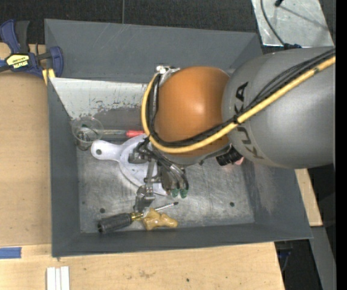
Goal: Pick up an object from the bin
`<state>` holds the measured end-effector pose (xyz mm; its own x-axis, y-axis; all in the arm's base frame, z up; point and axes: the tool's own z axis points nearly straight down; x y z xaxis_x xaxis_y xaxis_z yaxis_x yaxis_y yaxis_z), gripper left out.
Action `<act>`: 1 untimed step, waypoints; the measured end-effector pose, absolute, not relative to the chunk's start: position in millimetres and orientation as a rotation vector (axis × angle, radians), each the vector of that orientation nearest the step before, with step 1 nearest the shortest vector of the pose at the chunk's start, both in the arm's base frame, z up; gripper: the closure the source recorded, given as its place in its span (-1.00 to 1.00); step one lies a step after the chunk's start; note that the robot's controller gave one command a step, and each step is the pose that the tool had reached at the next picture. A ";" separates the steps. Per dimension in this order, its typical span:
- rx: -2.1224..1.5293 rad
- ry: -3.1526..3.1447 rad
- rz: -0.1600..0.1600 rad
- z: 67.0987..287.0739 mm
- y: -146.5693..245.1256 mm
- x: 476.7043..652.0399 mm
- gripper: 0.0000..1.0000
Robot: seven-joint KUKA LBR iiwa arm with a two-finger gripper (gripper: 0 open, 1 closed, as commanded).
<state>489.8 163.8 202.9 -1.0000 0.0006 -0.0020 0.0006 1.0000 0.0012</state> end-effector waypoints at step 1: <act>-0.250 3.127 0.001 158.3 168.2 488.0 -1.00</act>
Offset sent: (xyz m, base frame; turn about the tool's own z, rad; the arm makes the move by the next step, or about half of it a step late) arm -0.0045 0.0100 -0.1329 -0.4085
